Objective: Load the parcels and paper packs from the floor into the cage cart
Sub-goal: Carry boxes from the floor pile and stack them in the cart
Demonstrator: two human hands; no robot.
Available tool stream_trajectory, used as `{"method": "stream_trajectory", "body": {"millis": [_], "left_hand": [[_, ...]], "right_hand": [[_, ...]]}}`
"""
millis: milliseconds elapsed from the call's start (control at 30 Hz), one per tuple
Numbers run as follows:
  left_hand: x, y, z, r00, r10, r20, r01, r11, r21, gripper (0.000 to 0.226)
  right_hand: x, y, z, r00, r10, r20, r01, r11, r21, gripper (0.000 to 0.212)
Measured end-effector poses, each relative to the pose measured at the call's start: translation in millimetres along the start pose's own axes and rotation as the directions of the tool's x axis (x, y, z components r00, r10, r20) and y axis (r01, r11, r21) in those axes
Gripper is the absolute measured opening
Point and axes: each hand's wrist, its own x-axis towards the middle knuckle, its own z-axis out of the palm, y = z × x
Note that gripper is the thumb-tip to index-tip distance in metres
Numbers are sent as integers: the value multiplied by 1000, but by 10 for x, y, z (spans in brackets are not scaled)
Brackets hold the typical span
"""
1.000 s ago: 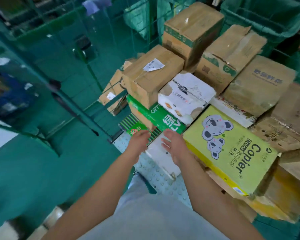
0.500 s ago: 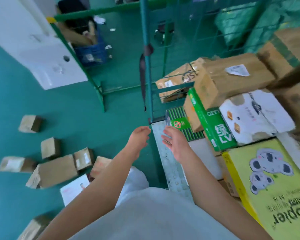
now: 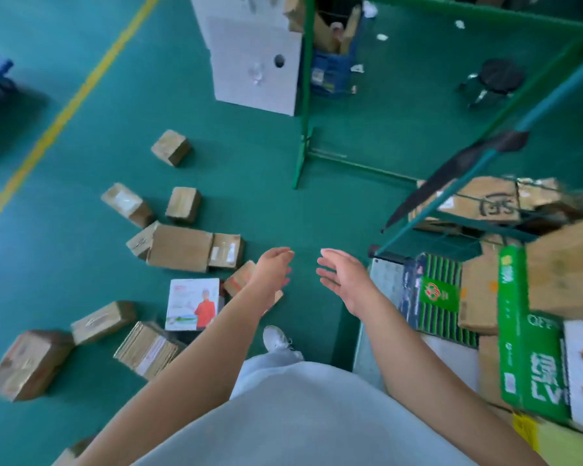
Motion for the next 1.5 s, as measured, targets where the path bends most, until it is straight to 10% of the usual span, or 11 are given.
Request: {"method": "stream_trajectory", "body": {"millis": [700,1500], "left_hand": [[469,50,-2285,904,-141,-403,-53,899,-434,21],[2680,538,-3514,728,-592,-347,215,677,-704,32]], "right_hand": [[753,-764,2590,925,101,365,82,887,-454,15],[3750,-1623,4725,855,453,252,-96,616,-782,21]]}}
